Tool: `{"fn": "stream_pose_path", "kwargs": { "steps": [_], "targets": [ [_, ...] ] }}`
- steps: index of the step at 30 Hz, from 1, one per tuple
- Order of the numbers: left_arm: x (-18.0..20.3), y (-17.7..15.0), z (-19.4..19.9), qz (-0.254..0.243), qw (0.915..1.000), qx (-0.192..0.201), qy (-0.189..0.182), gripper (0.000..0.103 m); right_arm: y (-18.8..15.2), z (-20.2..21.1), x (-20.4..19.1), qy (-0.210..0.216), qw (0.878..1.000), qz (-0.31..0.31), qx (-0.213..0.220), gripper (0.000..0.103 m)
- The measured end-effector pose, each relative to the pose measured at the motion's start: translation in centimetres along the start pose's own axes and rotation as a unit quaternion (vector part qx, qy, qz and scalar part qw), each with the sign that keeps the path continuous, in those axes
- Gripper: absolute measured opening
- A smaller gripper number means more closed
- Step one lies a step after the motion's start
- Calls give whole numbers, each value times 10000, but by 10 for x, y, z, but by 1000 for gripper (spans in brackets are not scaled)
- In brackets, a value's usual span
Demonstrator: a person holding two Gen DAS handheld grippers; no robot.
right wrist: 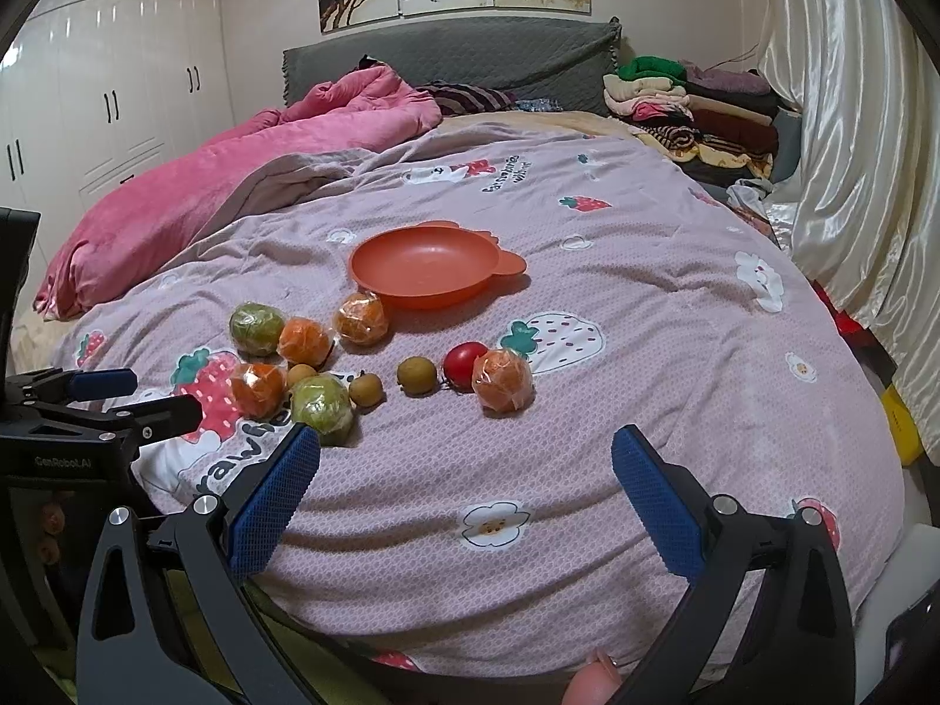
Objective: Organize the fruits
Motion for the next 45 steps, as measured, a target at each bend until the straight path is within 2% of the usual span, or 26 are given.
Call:
{"fn": "stream_pose_path", "kwargs": {
  "steps": [45],
  "targets": [
    [-1,1,2,9,10000,27,-20,95,-1,-2,0,1,10000,-21,-28,99]
  ]
}}
Point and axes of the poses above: each gripper's, at about its wrist camera, not at the fingertips, and z roughly against the way its jaws point, x to its right, y to its top, the point moved 10 cm from there along -z, roughly the way its jaws point, and after that the axes turned 14 degrees about y, right-handed, at the moved point
